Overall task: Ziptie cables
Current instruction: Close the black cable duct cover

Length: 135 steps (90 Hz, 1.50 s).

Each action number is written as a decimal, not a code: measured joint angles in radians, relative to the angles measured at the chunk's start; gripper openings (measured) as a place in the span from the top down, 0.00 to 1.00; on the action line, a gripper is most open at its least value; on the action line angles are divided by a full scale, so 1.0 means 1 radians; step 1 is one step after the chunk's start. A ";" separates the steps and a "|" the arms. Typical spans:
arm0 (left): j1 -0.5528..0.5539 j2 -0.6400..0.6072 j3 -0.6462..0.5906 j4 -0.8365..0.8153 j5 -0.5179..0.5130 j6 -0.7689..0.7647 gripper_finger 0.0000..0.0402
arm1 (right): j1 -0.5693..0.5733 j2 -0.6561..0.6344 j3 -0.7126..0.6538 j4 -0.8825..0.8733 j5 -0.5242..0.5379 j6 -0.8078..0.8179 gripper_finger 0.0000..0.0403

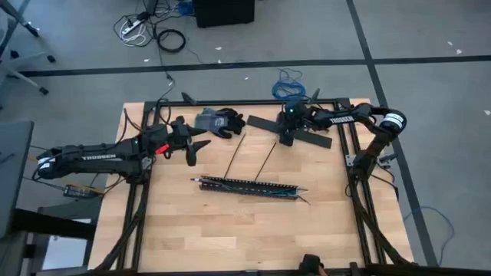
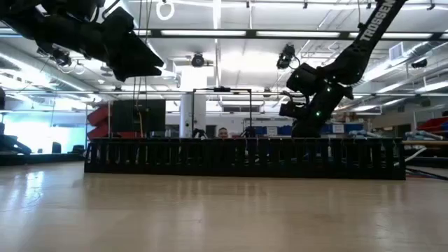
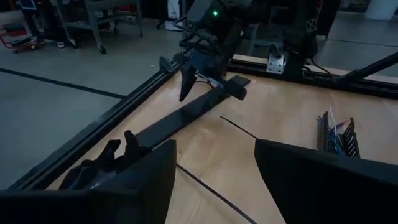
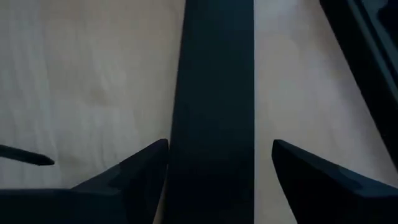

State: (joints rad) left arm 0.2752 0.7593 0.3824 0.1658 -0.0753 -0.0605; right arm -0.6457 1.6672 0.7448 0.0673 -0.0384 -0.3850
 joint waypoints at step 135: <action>0.000 0.000 0.000 0.000 0.000 -0.004 0.47 | -0.053 0.054 0.000 -0.032 -0.138 0.074 0.41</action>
State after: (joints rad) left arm 0.2749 0.7589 0.3828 0.1654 -0.0750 -0.0643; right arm -0.6983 1.7214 0.7448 0.0353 -0.1764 -0.3115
